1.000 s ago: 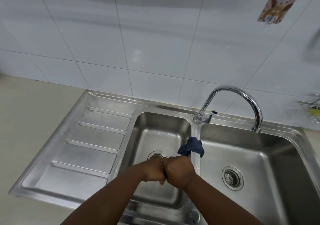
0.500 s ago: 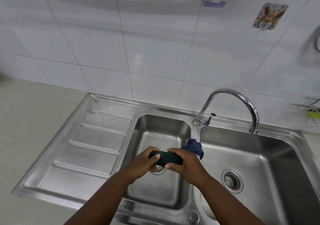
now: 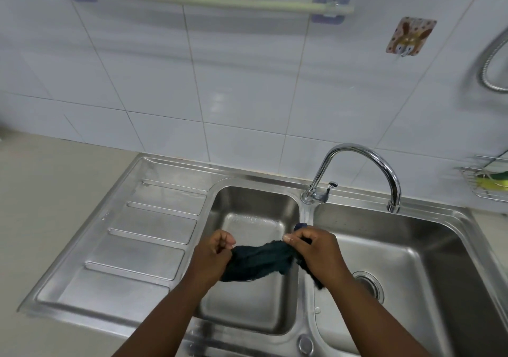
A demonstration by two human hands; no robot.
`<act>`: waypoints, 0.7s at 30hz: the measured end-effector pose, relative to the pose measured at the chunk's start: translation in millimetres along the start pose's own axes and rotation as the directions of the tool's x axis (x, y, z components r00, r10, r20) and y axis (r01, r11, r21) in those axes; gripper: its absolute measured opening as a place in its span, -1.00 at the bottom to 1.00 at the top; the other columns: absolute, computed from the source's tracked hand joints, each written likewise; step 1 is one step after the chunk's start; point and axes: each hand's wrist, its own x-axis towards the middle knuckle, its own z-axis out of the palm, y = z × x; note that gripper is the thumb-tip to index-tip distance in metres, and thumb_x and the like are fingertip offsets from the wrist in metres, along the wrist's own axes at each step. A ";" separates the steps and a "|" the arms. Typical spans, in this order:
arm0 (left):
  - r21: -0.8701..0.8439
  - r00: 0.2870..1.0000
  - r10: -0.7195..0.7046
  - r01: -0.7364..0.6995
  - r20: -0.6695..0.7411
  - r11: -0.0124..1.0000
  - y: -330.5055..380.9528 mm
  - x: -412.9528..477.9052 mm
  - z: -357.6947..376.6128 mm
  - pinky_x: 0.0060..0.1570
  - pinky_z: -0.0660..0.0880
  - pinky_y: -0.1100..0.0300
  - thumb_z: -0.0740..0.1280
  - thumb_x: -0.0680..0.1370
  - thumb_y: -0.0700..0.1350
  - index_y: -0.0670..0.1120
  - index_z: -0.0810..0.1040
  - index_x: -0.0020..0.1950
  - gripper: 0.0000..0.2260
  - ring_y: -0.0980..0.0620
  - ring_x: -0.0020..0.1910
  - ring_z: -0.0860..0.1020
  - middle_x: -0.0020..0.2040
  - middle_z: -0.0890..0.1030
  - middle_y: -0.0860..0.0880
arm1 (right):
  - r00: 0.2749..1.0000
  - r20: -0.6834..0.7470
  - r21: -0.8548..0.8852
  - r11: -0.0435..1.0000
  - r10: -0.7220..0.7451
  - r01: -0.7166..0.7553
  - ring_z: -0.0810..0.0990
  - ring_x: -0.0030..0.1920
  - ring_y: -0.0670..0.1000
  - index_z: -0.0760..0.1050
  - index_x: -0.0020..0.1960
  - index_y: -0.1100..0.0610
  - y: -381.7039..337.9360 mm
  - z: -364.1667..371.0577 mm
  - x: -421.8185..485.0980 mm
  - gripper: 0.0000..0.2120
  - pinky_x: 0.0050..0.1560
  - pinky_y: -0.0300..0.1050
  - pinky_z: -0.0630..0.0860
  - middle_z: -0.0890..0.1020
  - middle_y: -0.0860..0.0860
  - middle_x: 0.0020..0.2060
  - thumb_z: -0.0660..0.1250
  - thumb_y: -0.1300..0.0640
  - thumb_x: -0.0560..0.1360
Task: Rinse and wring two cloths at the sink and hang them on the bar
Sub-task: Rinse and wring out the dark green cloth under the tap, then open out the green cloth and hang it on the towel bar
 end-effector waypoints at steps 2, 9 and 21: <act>0.070 0.998 0.045 -0.042 -0.037 0.997 3.7 -0.3 -0.8 -0.22 0.46 0.26 0.24 0.51 -0.32 -0.01 0.51 -0.19 -0.79 0.06 -0.22 0.56 -0.24 0.59 -0.01 | 0.996 0.073 -0.049 0.998 -0.043 0.047 0.57 -0.27 -0.23 0.63 -0.27 -0.09 -7.9 -8.7 2.8 -0.84 -0.26 -0.43 0.42 0.62 -0.12 -0.30 0.43 0.05 0.48; 0.222 0.976 0.206 -0.186 -0.068 0.957 27.8 3.3 -20.2 -0.26 0.42 0.28 0.24 0.51 -0.34 0.01 0.40 -0.26 -0.73 0.05 -0.30 0.51 -0.32 0.53 -0.01 | 0.939 0.257 -0.223 0.931 -0.230 0.289 0.55 -0.12 -0.27 0.65 0.10 0.01 -36.4 -48.9 11.2 -0.78 -0.11 -0.53 0.37 0.60 -0.20 -0.15 0.36 0.25 0.54; 0.561 0.789 0.564 -0.590 0.246 0.581 133.2 6.3 -91.8 -0.14 0.41 0.30 0.35 0.52 0.02 0.15 0.49 0.06 -0.86 0.21 -0.15 0.49 -0.13 0.54 0.18 | 0.832 -0.154 -0.243 0.836 -0.533 0.491 0.60 -0.23 -0.19 0.65 -0.10 0.08 -134.4 -101.0 22.9 -0.88 -0.17 -0.22 0.54 0.64 -0.13 -0.20 0.42 0.28 0.48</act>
